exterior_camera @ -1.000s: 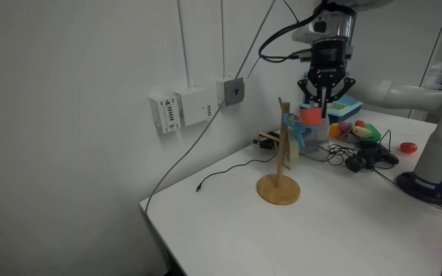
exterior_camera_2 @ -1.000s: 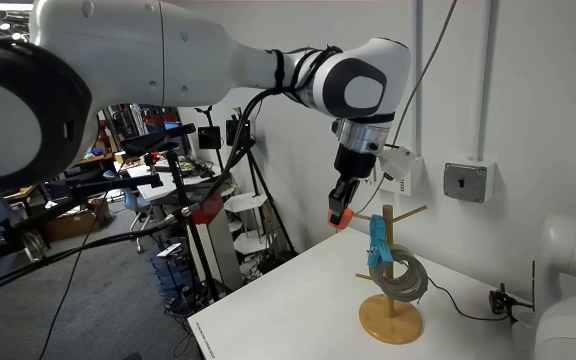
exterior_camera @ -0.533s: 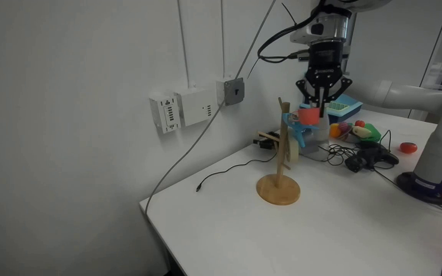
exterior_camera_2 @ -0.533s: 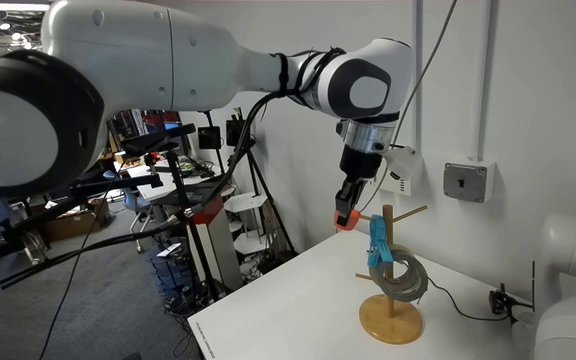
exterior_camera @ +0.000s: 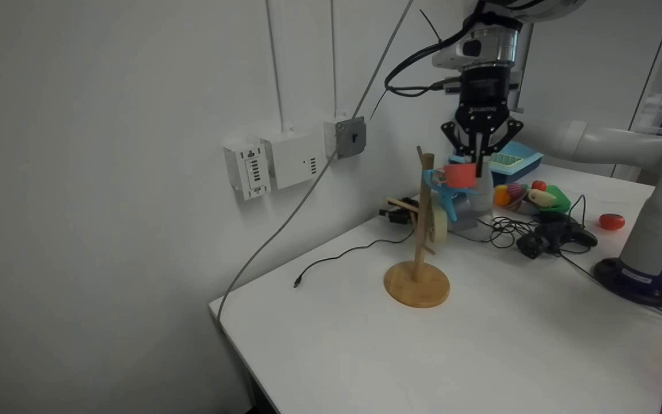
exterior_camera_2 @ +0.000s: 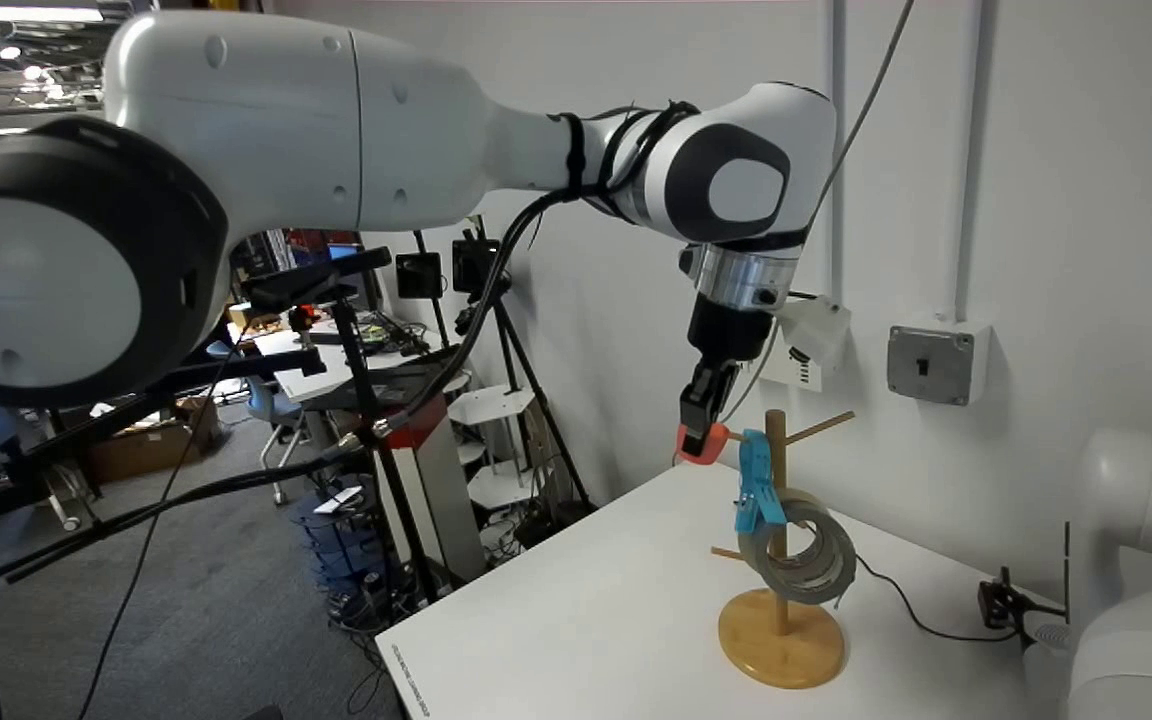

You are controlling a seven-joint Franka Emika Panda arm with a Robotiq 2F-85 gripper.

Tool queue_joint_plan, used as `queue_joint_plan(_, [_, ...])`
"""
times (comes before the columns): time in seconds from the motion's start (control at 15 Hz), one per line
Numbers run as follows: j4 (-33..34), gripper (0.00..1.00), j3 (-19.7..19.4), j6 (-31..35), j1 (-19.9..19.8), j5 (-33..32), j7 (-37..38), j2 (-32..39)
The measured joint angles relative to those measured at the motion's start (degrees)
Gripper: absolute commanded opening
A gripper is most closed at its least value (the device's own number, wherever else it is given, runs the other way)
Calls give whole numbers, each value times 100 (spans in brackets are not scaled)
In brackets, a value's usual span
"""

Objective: Hang the cup on the wooden stand

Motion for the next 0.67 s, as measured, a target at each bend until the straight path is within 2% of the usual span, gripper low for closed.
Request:
queue_joint_plan(0.47, [56, 1, -16, 0, -17, -136, 5, 23])
queue_joint_plan(0.53, [58, 21, -20, 0, -19, -149, 7, 24])
queue_joint_plan(0.6, [59, 32, -23, 0, -20, -161, 12, 27])
queue_joint_plan(0.67, [61, 38, -27, 0, -21, -171, 28, 32])
